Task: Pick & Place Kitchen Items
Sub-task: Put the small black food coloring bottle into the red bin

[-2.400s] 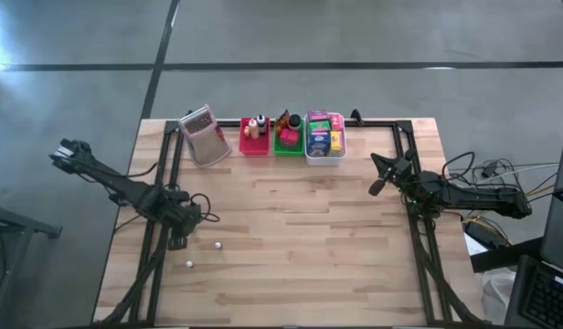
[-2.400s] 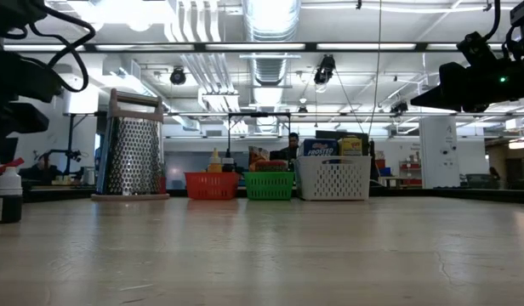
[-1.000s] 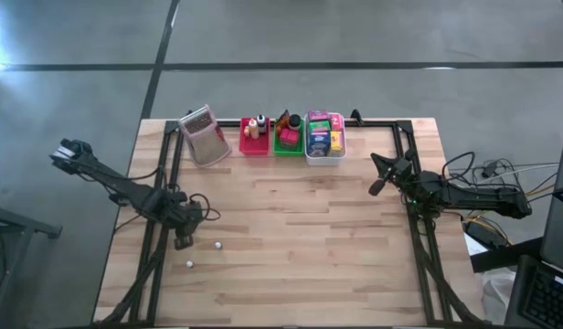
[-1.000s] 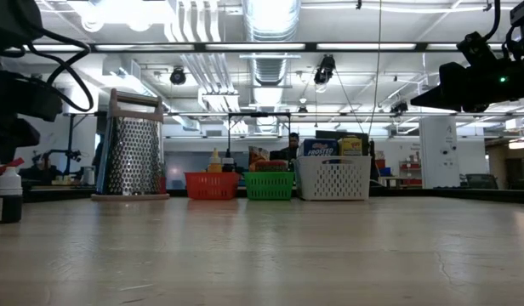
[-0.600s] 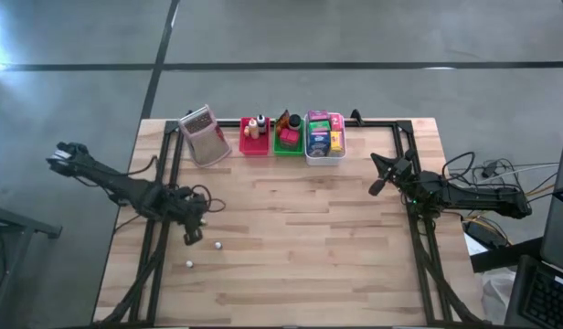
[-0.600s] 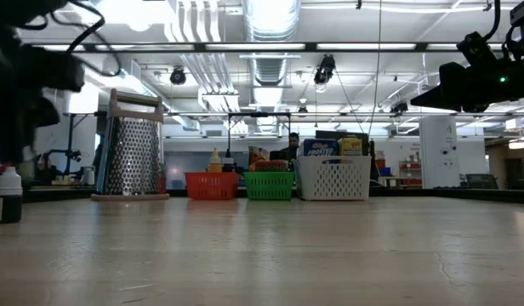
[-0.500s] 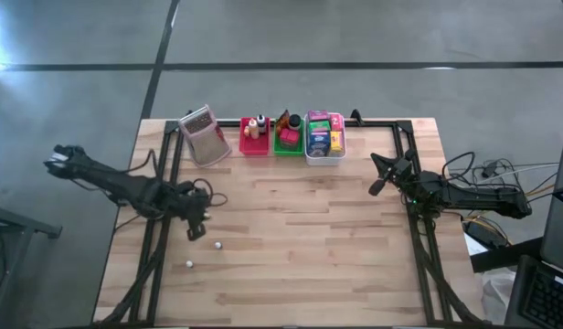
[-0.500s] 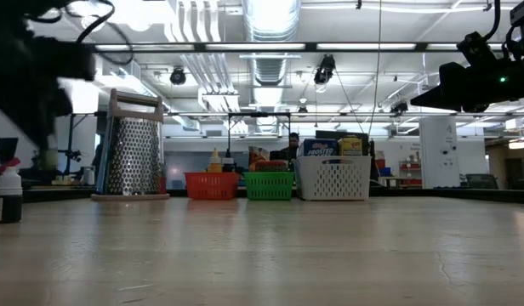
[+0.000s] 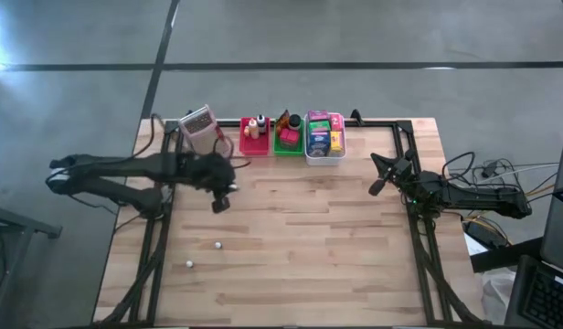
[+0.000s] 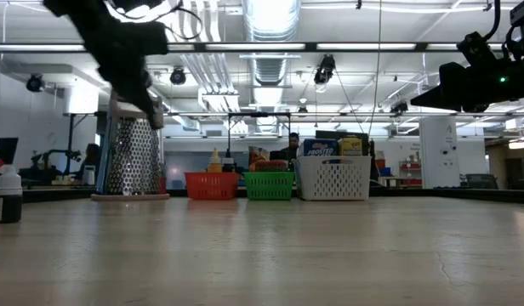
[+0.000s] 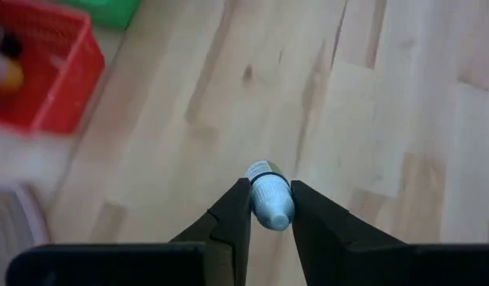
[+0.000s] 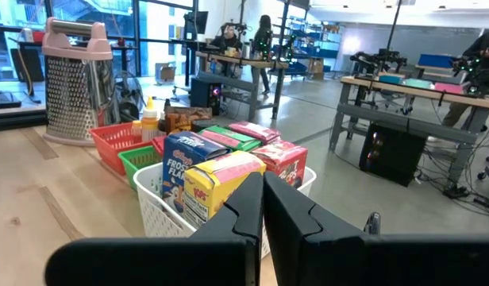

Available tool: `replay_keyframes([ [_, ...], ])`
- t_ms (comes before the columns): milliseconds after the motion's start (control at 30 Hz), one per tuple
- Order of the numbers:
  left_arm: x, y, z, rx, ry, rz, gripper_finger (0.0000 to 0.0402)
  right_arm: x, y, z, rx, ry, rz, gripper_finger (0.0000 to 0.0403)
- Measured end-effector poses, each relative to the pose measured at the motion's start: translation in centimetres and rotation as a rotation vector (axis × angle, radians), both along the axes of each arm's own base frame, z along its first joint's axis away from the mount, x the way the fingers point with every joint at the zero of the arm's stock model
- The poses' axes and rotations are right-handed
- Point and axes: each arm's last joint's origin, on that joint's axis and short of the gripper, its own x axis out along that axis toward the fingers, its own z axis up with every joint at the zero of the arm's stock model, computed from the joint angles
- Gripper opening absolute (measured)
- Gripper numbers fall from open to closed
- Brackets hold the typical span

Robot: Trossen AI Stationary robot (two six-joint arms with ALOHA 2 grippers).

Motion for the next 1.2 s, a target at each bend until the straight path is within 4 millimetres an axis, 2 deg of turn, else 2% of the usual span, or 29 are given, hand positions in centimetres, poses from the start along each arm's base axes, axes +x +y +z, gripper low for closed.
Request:
replay_keyframes([
  [300, 5.2, 4.9, 2.9, 0.161, 0.048, -0.089, 0.0083, 0.0, 0.0, 0.0, 0.000, 0.000, 0.000, 0.0008],
  [600, 8.5, 11.0, 4.0, 0.225, 0.098, -0.118, 0.0083, 0.0, 0.0, 0.0, 0.000, -0.001, -0.001, 0.0008],
  [900, 10.0, 16.9, 2.8, 0.169, 0.195, -0.080, 0.0083, 0.0, 0.0, 0.0, 0.000, -0.001, 0.000, 0.0008],
  [1200, 12.4, 19.7, 1.1, 0.142, 0.281, -0.133, 0.0083, 0.0, 0.0, 0.0, 0.000, 0.000, 0.000, 0.0008],
])
